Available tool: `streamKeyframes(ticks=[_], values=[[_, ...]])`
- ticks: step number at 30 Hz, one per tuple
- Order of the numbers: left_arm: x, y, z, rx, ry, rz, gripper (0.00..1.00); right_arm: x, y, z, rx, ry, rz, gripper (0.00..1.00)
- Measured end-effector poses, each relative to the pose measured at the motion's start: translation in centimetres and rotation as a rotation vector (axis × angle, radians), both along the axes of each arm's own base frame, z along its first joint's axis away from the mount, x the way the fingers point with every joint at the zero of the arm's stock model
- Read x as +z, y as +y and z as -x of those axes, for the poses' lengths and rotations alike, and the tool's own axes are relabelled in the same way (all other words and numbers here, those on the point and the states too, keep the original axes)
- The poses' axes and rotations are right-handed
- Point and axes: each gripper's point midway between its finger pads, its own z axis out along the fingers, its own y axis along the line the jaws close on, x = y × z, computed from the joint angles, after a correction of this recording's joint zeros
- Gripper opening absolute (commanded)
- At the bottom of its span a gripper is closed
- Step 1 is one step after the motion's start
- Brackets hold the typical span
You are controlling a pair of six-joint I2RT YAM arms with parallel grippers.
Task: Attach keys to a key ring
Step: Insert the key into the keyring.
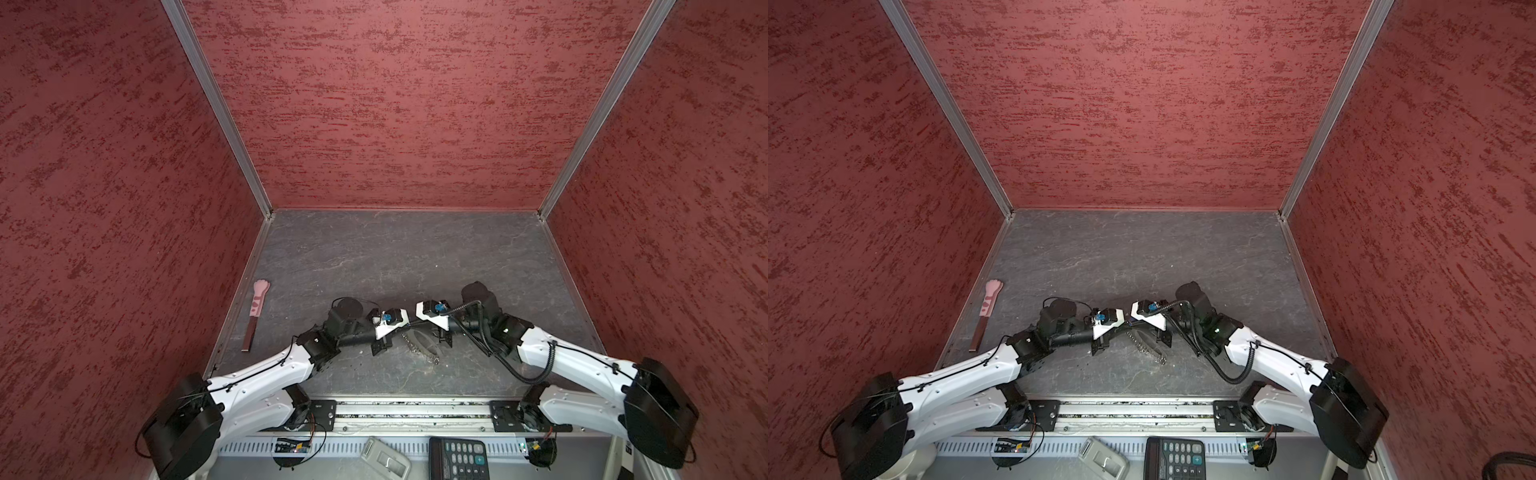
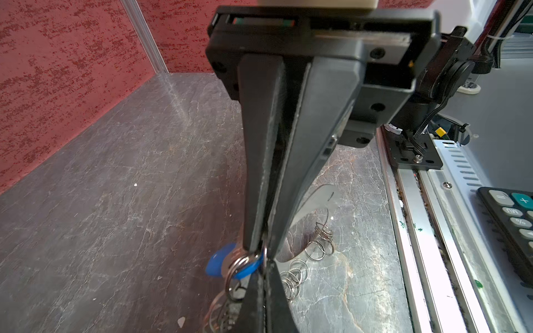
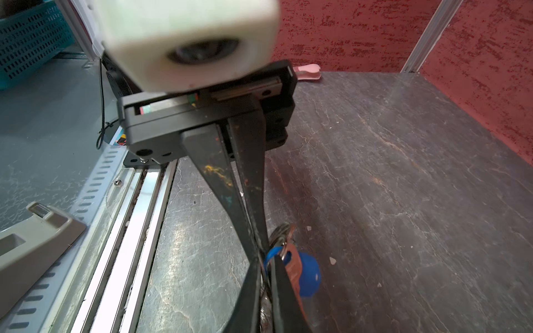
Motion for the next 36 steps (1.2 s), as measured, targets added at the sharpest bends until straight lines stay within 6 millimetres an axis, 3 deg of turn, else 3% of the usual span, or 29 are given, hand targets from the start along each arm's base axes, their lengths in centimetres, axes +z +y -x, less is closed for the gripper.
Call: streamKeyframes(ticks=[5, 10, 22, 30, 36], values=[[-0.2, 0.1, 0.1, 0.001, 0.009, -0.006, 0.01, -0.2, -0.1, 0.3, 0.018, -0.004, 0.013, 0.00], [0.5, 0.0, 0.2, -0.003, 0.002, 0.015, 0.13, 0.5, -0.1, 0.4, 0.009, -0.012, -0.015, 0.00], [2.8, 0.1, 1.1, -0.051, -0.030, 0.107, 0.21, 3.1, -0.3, 1.1, -0.012, -0.019, -0.268, 0.00], [4.3, 0.1, 0.9, -0.056, -0.055, 0.161, 0.19, 4.5, -0.4, 1.0, -0.032, -0.019, -0.400, 0.00], [4.1, 0.5, 0.4, -0.029, -0.032, 0.167, 0.08, 4.2, -0.1, 0.7, -0.035, 0.009, -0.442, 0.00]])
